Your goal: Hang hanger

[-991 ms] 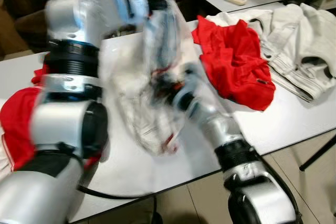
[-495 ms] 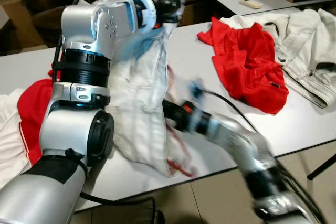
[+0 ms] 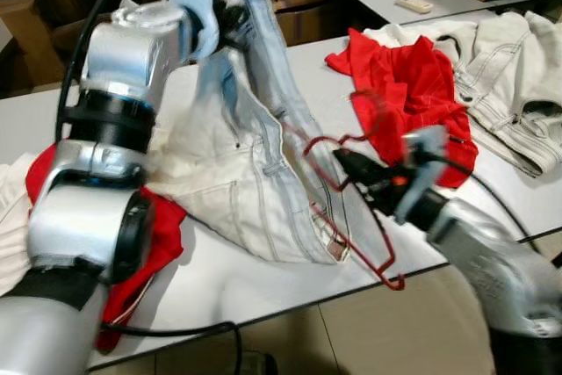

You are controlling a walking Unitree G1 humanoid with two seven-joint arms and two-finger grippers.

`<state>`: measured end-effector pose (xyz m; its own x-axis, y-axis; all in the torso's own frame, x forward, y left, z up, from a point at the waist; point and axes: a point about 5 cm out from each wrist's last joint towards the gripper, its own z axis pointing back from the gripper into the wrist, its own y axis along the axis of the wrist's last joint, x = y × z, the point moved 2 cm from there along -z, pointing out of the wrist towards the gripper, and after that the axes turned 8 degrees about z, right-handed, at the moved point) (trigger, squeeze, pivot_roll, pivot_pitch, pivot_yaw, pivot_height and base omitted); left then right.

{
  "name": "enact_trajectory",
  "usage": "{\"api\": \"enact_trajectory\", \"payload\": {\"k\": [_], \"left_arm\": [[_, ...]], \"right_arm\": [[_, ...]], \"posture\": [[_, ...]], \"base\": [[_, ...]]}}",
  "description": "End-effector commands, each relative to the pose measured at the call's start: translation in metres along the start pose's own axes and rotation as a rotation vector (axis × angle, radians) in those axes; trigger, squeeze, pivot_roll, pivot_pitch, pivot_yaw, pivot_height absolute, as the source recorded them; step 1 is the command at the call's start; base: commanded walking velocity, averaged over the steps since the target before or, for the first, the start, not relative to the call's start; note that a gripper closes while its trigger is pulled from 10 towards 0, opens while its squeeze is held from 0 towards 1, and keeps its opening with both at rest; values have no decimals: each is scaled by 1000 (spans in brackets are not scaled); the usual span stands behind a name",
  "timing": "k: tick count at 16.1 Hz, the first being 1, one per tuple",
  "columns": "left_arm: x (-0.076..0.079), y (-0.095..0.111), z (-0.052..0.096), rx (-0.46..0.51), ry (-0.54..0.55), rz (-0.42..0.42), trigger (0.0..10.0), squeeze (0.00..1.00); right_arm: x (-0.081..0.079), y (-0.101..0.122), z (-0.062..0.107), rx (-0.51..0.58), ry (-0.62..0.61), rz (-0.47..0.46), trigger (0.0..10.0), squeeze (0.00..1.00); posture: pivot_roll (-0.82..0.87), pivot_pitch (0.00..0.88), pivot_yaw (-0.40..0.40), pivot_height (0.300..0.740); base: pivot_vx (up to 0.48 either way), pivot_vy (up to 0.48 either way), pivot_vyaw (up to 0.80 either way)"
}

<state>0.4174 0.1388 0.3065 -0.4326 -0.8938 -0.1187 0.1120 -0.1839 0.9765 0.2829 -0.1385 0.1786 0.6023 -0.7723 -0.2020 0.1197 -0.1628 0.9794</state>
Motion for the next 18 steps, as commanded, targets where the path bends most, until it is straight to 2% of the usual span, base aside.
{"api": "enact_trajectory", "payload": {"k": [1, 2, 3, 4, 5, 7, 9, 12, 13, 14, 16, 18], "left_arm": [[4, -3, 3, -22, -45, -38, 0, 0], [16, -19, 5, -91, -138, -54, 0, 0], [19, -27, 6, -123, -157, -85, 0, 0], [22, -35, 8, -143, -178, -117, 0, 0], [22, -34, 8, -129, -176, -112, 0, 0], [19, -27, 9, -104, -159, -128, 0, 0], [13, -18, 14, -76, -137, -115, 0, 0], [8, -12, 16, -65, -137, -106, 0, 0], [8, -10, 18, -70, -152, -104, 0, 0], [6, -11, 25, -103, -188, -121, 0, 0], [5, -16, 34, -149, -237, -133, 0, 0], [7, -35, 51, -267, -342, -136, 0, 0]], "right_arm": [[8, 4, 3, 32, -91, -64, 10000, 0], [31, -7, 5, 43, -290, -168, 10000, 0], [34, -11, 6, 32, -324, -176, 10000, 0], [33, -20, 4, 35, -335, -247, 10000, 0], [29, -21, 1, 42, -309, -297, 10000, 0], [17, -18, -4, 54, -228, -331, 10000, 0], [-2, -9, -5, 75, -71, -374, 10000, 0], [-11, -4, -9, 76, 15, -406, 10000, 0], [-11, -3, -14, 76, 25, -431, 10000, 0], [-4, -9, -26, 66, 2, -486, 10000, 0], [3, -15, -38, 57, -25, -512, 10000, 0], [10, -16, -69, 92, -77, -583, 10000, 0]], "posture": [[-3, 0, 152, 740], [-8, 0, 155, 740], [-11, 0, 156, 740], [-14, 0, 157, 740], [-10, 0, 151, 740], [-7, 0, 146, 740], [-9, 0, 142, 740], [-10, 0, 139, 740], [-16, 0, 141, 740], [-13, 0, 137, 740], [-11, 0, 134, 740], [11, 0, 108, 740]], "base": [[0, 0, 0], [0, 0, 0], [0, 0, 0], [0, 0, 0], [0, 0, 0], [0, 0, 0], [0, 0, 0], [0, 0, 0], [0, 0, 0], [0, 0, 0], [0, 0, 0], [0, 0, 0]]}}
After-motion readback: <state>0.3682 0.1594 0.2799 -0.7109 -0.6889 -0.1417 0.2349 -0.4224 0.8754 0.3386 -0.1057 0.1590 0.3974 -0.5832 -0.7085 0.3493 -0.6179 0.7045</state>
